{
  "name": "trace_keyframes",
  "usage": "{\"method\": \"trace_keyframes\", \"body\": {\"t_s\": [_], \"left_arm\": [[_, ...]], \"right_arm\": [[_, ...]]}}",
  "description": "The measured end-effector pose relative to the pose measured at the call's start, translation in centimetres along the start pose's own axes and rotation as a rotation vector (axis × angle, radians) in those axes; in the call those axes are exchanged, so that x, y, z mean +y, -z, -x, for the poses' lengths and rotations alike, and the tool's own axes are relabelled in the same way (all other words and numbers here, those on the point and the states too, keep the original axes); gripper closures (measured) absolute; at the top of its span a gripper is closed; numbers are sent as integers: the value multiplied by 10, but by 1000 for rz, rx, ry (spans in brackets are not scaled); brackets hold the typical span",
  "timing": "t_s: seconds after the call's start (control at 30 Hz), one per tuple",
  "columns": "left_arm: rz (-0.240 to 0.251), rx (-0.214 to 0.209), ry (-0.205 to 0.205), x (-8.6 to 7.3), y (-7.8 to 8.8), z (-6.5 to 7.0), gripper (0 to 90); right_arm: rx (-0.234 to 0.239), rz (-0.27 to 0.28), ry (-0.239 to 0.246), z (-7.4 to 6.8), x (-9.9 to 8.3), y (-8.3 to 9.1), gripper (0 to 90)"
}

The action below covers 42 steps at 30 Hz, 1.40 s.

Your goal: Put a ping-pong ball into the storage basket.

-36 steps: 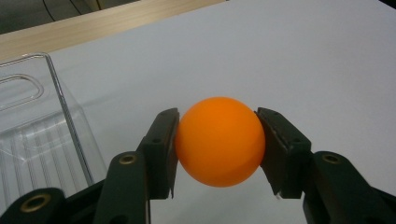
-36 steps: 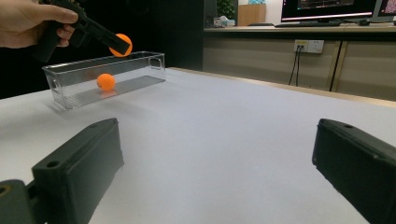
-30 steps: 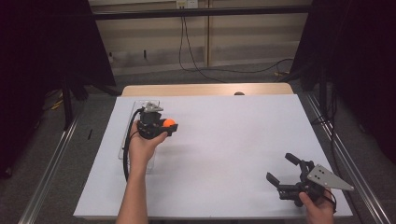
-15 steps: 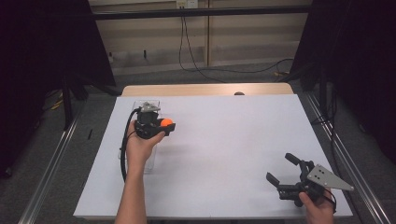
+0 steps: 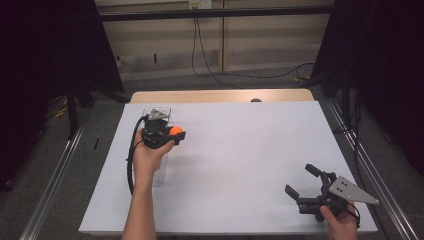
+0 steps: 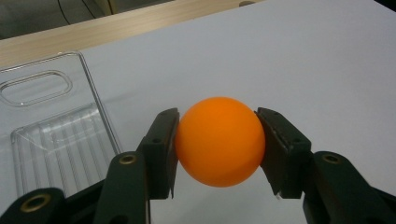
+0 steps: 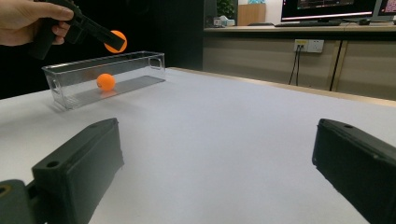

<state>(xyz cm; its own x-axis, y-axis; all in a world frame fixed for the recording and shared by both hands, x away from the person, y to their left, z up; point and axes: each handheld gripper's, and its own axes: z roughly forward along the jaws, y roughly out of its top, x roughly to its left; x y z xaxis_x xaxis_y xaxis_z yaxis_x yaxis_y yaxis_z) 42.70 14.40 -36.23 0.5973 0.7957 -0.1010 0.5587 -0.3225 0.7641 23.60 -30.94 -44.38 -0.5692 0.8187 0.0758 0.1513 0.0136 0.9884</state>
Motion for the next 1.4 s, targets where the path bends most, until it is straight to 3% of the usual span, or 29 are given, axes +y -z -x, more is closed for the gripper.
{"method": "trace_keyframes", "body": {"t_s": [0.07,0.3,0.4,0.53,0.63,0.7,0.77,0.93,1.1,1.4], "left_arm": [[14,2,16,0,0,0,510],[4,6,0,0,3,-3,510],[20,11,21,-1,3,-2,510],[9,13,4,-1,6,-5,510],[26,16,23,-1,6,-5,510],[13,16,8,-1,8,-7,510],[26,23,25,-2,8,-7,510],[10,30,8,-2,10,-10,510],[25,36,27,-3,10,-11,510],[22,47,25,-4,14,-15,510]], "right_arm": [[1,-1,0,0,0,0,12],[0,0,0,0,0,0,12],[1,0,1,0,0,0,12],[1,0,1,0,0,0,12],[0,1,0,0,0,0,12],[0,0,1,0,0,0,12],[1,0,1,0,0,0,12],[0,0,0,0,0,0,12],[1,0,1,0,0,0,12],[0,1,0,0,0,0,12]]}}
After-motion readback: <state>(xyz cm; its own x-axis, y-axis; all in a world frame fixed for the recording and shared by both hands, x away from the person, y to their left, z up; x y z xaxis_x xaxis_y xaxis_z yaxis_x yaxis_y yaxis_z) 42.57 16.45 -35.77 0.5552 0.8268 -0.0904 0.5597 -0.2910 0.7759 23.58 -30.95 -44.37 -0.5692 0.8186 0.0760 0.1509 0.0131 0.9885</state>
